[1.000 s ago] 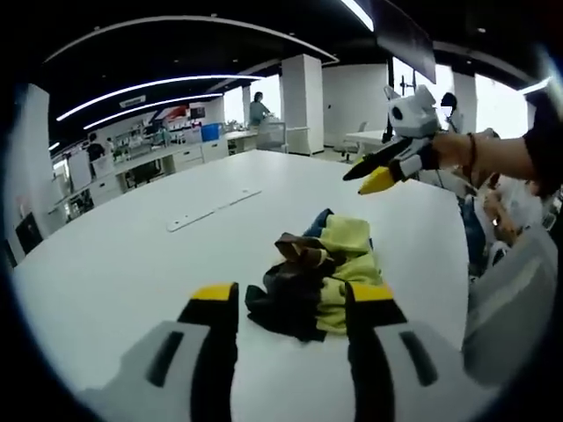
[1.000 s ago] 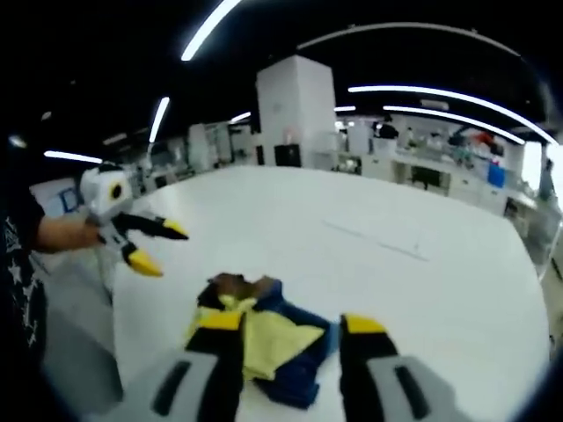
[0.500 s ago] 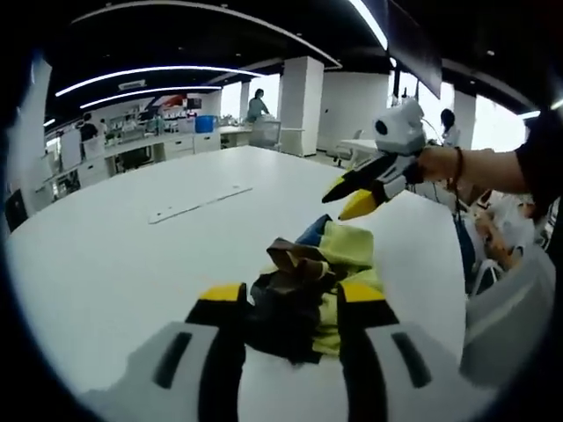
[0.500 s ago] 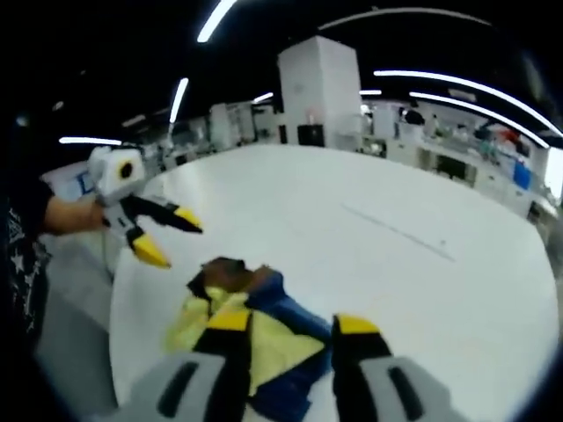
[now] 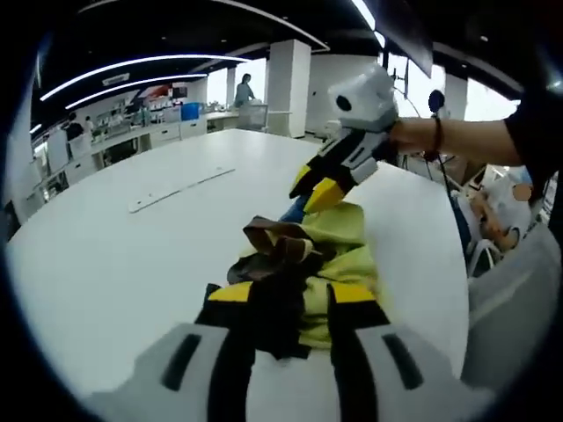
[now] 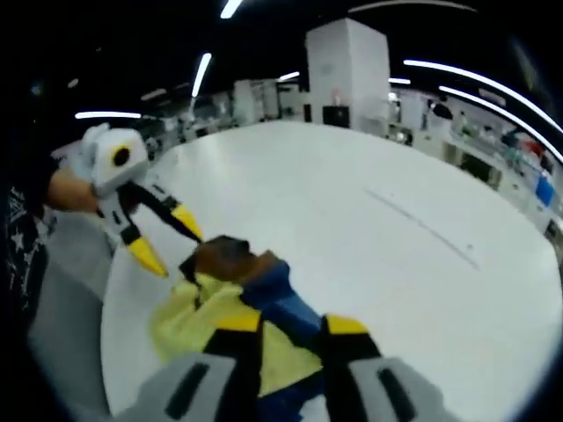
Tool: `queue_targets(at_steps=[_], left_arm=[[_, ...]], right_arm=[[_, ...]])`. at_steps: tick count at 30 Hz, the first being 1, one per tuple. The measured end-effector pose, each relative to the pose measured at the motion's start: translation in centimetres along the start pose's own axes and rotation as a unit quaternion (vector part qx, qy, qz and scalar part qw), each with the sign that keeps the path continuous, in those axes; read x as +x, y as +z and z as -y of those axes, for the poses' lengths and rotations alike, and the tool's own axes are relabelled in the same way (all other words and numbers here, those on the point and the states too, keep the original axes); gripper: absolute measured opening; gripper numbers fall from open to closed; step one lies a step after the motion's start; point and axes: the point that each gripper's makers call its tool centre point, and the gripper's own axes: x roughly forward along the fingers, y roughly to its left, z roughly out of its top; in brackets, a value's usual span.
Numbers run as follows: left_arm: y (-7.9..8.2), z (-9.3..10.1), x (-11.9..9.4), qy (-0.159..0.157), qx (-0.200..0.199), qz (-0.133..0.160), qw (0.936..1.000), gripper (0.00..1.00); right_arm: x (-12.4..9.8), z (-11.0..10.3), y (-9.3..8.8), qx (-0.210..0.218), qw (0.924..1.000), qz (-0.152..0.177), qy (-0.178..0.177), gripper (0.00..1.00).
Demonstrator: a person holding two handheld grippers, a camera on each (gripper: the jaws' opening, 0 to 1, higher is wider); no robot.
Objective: Fold the garment on the visible template until the final outline fits inside the template.
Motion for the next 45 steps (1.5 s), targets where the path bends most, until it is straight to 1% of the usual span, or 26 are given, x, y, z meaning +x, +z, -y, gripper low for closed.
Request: queue_targets(at_steps=[1,5,10,12,16,18,19,21,23,24,29,30,33,36,38,41,42,45], left_arm=[[-0.2,0.1,0.1,0.002,0.003,-0.005,1.0000,0.25],[-1.7,-0.6,0.9,0.013,0.025,-0.025,0.9993,0.20],[-1.8,-1.0,1.2,0.018,0.017,-0.020,0.9995,0.12],[-2.0,-1.1,1.4,0.021,0.009,-0.029,0.9993,0.11],[-2.0,-1.0,1.6,0.024,-0.001,-0.031,0.9992,0.11],[-1.6,-0.3,1.7,0.026,0.012,-0.024,0.9993,0.10],[-1.6,-0.2,1.8,0.027,0.023,-0.028,0.9990,0.10],[-2.3,-0.4,2.2,0.034,0.031,-0.049,0.9977,0.10],[-2.8,-0.8,2.5,0.039,0.018,-0.053,0.9976,0.09],[-2.9,-0.8,2.5,0.042,0.006,-0.057,0.9975,0.07],[-3.0,-0.7,2.5,0.040,-0.020,-0.057,0.9973,0.00],[-3.0,-0.6,2.4,0.041,-0.026,-0.057,0.9972,0.00],[-2.8,-0.7,1.9,0.046,-0.041,-0.051,0.9967,0.00],[-2.4,-0.9,1.1,0.055,-0.040,-0.052,0.9963,0.00],[-1.8,-0.9,0.4,0.057,-0.036,-0.043,0.9968,0.00],[-0.5,-1.1,-0.9,0.065,-0.041,-0.025,0.9967,0.00],[-0.5,-1.5,-1.2,0.068,-0.044,-0.022,0.9965,0.00],[0.2,-2.2,-2.3,0.080,-0.047,-0.008,0.9957,0.00]], right_arm=[[0.1,-0.1,-0.2,-0.001,1.0000,-0.004,0.001,0.19],[0.4,-0.1,-1.1,-0.015,0.9996,-0.025,-0.002,0.14],[0.2,0.2,-1.4,-0.013,0.9994,-0.030,-0.003,0.08],[0.1,0.5,-1.7,-0.012,0.9993,-0.035,-0.008,0.04],[0.2,0.3,-2.0,-0.007,0.9993,-0.036,-0.010,0.03],[0.3,0.3,-2.3,-0.008,0.9992,-0.037,-0.011,0.02],[0.4,0.3,-2.3,-0.008,0.9992,-0.037,-0.011,0.01],[0.4,0.3,-2.3,-0.010,0.9992,-0.037,-0.011,0.00],[0.3,0.4,-2.4,-0.010,0.9992,-0.037,-0.015,0.00],[0.3,0.4,-2.4,-0.008,0.9992,-0.036,-0.016,0.00],[-0.2,0.6,-2.3,-0.002,0.9993,-0.029,-0.025,0.00],[-0.3,0.6,-2.2,0.003,0.9993,-0.025,-0.027,0.00],[-0.8,0.9,-1.9,0.010,0.9993,-0.013,-0.033,0.00],[-1.6,1.1,-1.5,0.007,0.9990,-0.004,-0.044,0.00],[-2.2,1.3,-1.3,0.004,0.9986,0.000,-0.053,0.00],[-2.9,1.6,-1.0,0.004,0.9980,0.007,-0.062,0.00],[-3.3,1.5,-0.8,0.002,0.9976,0.010,-0.068,0.00],[-4.0,2.2,-0.4,-0.001,0.9966,0.016,-0.081,0.00]])
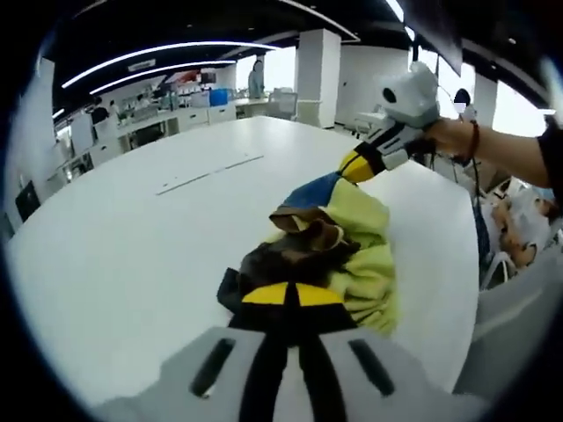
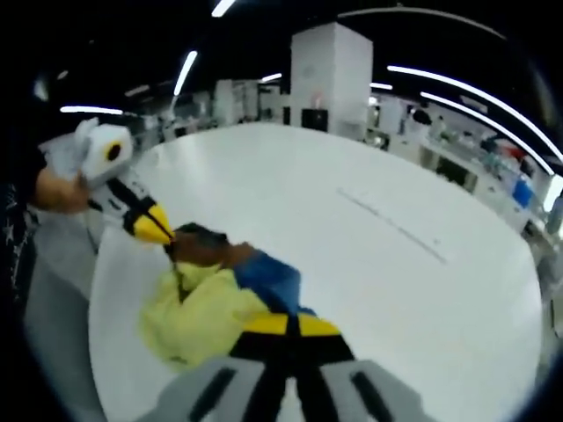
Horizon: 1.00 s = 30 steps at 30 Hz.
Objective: Fold the garment on the visible template until the final outline fits inside the template.
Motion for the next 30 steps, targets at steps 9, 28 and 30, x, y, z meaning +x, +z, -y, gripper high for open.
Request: queue_targets(at_steps=[9,28,30], left_arm=[[1.9,-3.0,-2.7,0.038,-0.008,0.030,0.9988,0.00],[4.3,-11.9,-5.7,0.120,-0.078,0.088,0.9857,0.00],[4.3,-13.0,-5.5,0.130,-0.081,0.087,0.9844,0.00]], right_arm=[[-1.6,0.9,1.0,-0.020,0.9994,0.001,-0.028,0.00],[-2.9,4.8,2.4,-0.007,0.9942,0.019,-0.105,0.00],[-2.7,5.9,2.3,0.007,0.9917,0.013,-0.128,0.00]])
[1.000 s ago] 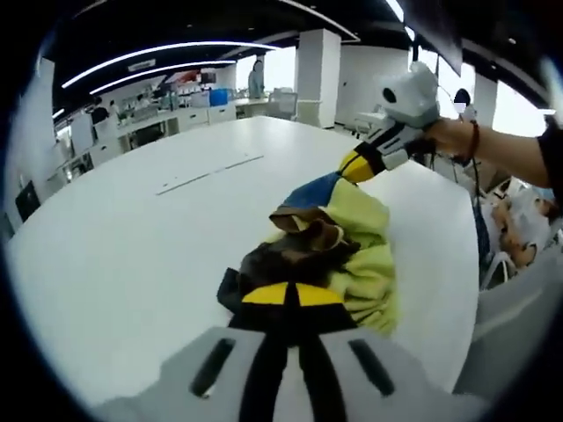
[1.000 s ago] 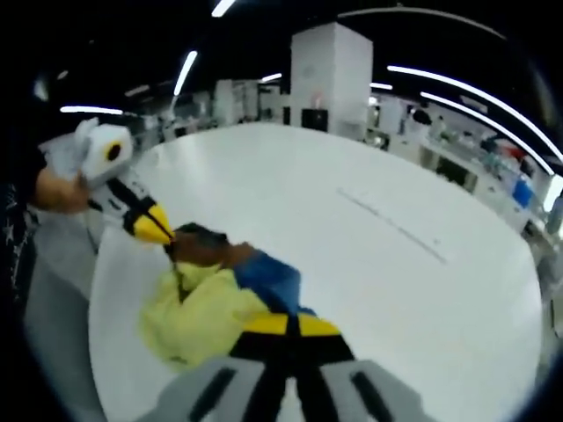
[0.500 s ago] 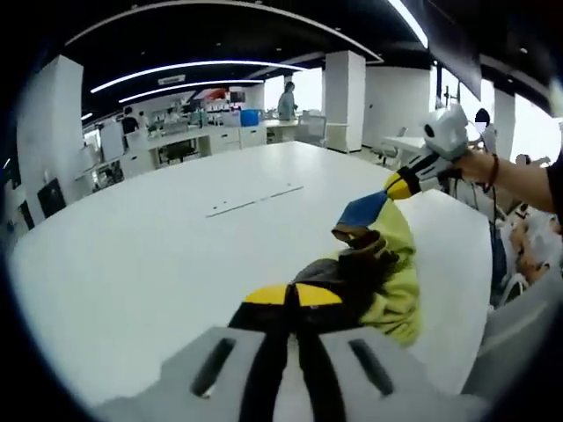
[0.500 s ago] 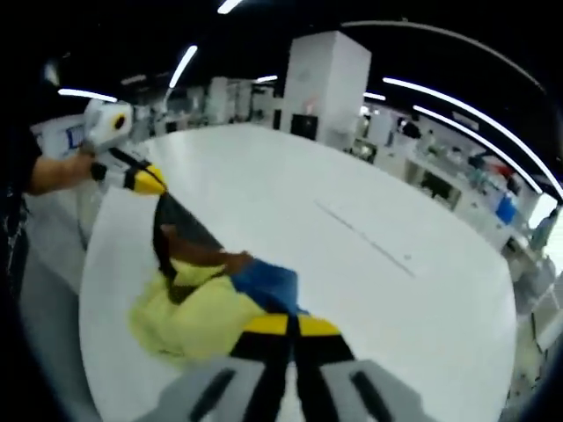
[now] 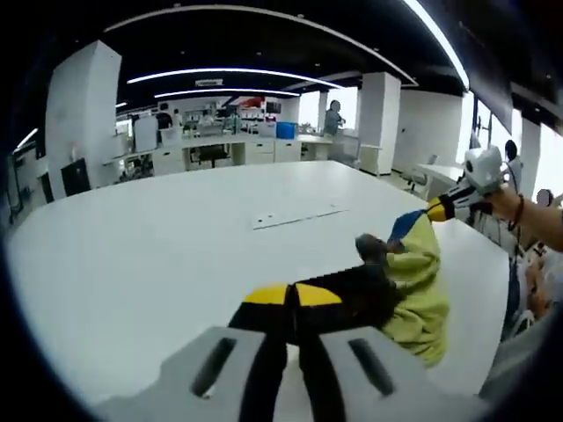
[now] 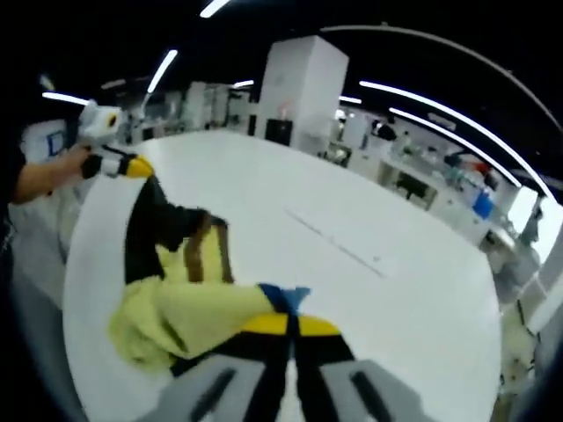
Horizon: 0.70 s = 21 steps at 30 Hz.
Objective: Fold the garment on the visible template until the final outline fits inside the template.
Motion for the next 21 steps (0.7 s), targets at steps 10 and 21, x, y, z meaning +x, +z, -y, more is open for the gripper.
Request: queue_targets(at_steps=[10,21], left_arm=[[0.5,-3.6,2.8,0.021,-0.044,0.003,0.9988,0.00],[-0.7,-6.5,5.5,0.042,-0.077,-0.011,0.9961,0.00]], right_arm=[[2.7,2.9,0.8,0.062,0.9976,0.001,-0.032,0.00],[6.6,6.2,-0.5,0.096,0.9926,-0.024,-0.071,0.00]])
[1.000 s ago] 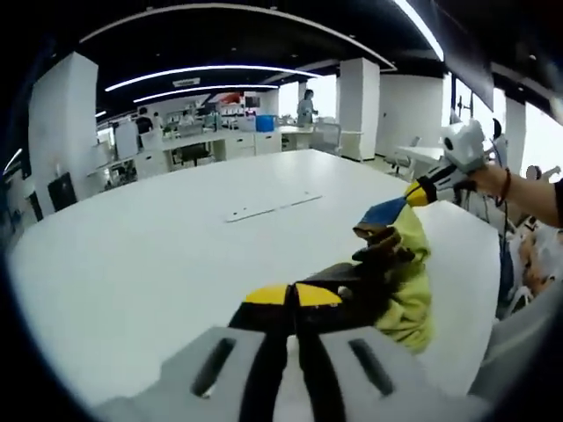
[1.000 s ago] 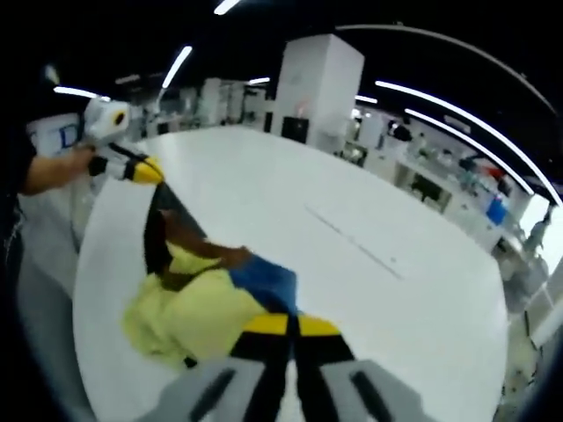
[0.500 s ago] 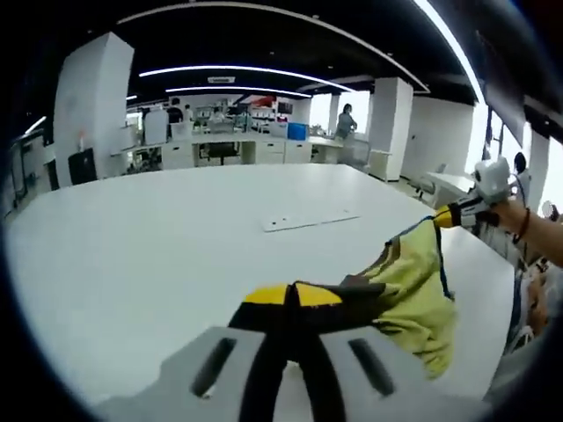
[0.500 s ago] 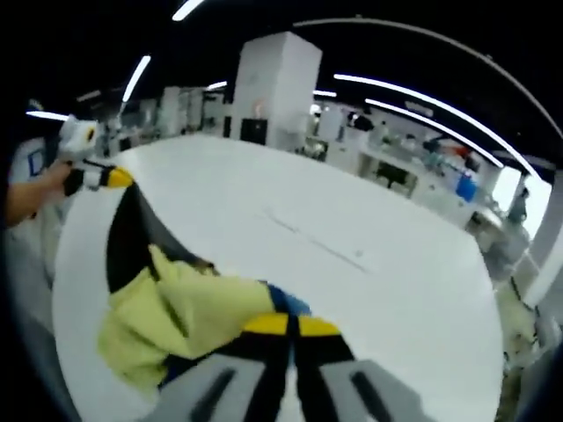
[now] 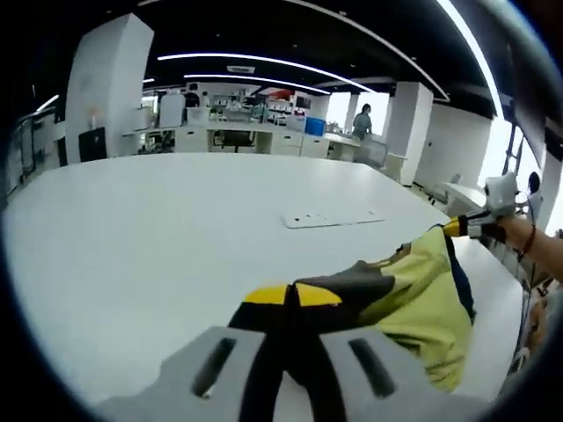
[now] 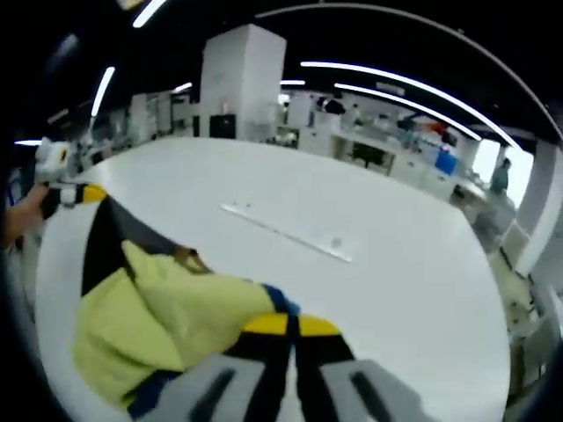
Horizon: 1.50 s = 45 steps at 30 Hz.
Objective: Fold the garment on the visible template until the final outline fits inside the template.
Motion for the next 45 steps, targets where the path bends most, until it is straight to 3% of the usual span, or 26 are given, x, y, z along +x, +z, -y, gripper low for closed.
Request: queue_targets(at_steps=[6,8,12,14,23,29,31,35,40,45], left_arm=[[-0.7,-1.3,1.7,0.012,-0.003,-0.014,0.9998,0.00],[-1.4,-1.7,2.1,0.017,0.001,-0.024,0.9996,0.00],[-3.2,-3.2,2.8,0.041,0.066,-0.069,0.9946,0.00],[-3.5,-3.2,3.3,0.034,0.061,-0.069,0.9952,0.00],[-5.0,-4.3,4.2,0.052,0.068,-0.090,0.9923,0.00],[-5.4,-4.4,4.1,0.065,0.063,-0.098,0.9910,0.00],[-5.4,-4.2,3.9,0.067,0.065,-0.100,0.9905,0.01],[-4.9,-4.5,3.0,0.081,0.072,-0.098,0.9893,0.17],[-3.8,-3.2,1.0,0.079,0.060,-0.077,0.9921,0.35],[-3.1,-2.1,-0.3,0.067,0.059,-0.063,0.9940,0.47]], right_arm=[[1.7,0.0,-0.8,0.004,0.9998,-0.018,-0.009,0.00],[3.2,0.3,-1.2,0.004,0.9995,-0.029,-0.010,0.00],[4.0,-0.1,-2.7,0.011,0.9986,-0.051,-0.010,0.00],[4.4,-0.4,-3.0,-0.002,0.9981,-0.061,-0.007,0.00],[6.9,0.1,-3.8,0.039,0.9968,-0.069,-0.010,0.00],[6.6,0.2,-3.5,0.052,0.9968,-0.057,-0.018,0.00],[6.1,0.2,-3.3,0.066,0.9960,-0.054,-0.025,0.08],[5.1,-0.1,-2.8,0.091,0.9947,-0.043,-0.020,0.27],[3.7,-1.3,-2.2,0.108,0.9936,-0.032,-0.010,0.63],[1.6,-2.7,-1.9,0.116,0.9929,-0.024,0.002,0.73]])
